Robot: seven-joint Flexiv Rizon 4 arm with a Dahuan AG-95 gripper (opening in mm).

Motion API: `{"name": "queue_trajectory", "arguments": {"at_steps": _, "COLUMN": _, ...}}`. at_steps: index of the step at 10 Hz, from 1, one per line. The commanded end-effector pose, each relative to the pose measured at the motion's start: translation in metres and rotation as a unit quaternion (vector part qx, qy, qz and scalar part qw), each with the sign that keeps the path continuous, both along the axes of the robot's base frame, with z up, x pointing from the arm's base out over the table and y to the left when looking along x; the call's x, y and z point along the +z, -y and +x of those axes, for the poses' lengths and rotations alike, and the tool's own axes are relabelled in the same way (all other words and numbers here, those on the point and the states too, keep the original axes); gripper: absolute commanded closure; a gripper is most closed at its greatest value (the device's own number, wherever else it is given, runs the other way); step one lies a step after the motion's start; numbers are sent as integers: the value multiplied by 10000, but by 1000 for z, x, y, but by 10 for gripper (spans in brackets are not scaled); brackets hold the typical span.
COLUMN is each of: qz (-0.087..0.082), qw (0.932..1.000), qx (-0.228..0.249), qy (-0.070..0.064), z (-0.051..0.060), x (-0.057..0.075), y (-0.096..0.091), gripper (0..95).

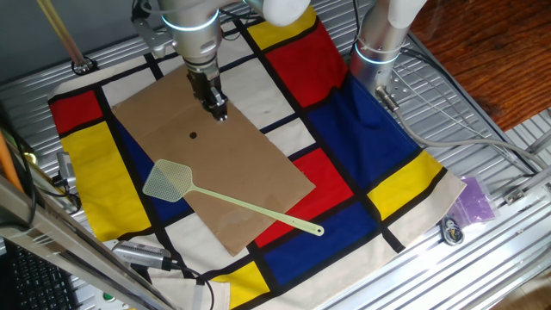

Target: Swat with a flyswatter

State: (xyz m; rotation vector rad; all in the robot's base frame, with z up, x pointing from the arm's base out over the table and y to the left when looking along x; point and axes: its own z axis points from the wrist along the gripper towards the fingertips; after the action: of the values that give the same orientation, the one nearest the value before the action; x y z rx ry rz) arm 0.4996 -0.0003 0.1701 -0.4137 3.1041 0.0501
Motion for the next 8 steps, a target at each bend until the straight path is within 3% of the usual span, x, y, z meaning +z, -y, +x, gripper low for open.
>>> {"name": "queue_trajectory", "arguments": {"at_steps": 1, "qz": 46, "qw": 9980, "qx": 628, "qy": -8, "z": 0, "x": 0, "y": 0, "gripper": 950}}
{"name": "queue_trajectory", "arguments": {"at_steps": 3, "qz": 38, "qw": 9952, "qx": 981, "qy": -36, "z": 1, "x": 0, "y": -1, "gripper": 950}}
{"name": "queue_trajectory", "arguments": {"at_steps": 6, "qz": -15, "qw": 9869, "qx": 1590, "qy": -260, "z": 1, "x": 0, "y": -1, "gripper": 950}}
{"name": "queue_trajectory", "arguments": {"at_steps": 8, "qz": -95, "qw": 9862, "qx": 1614, "qy": -350, "z": 8, "x": -3, "y": -13, "gripper": 950}}
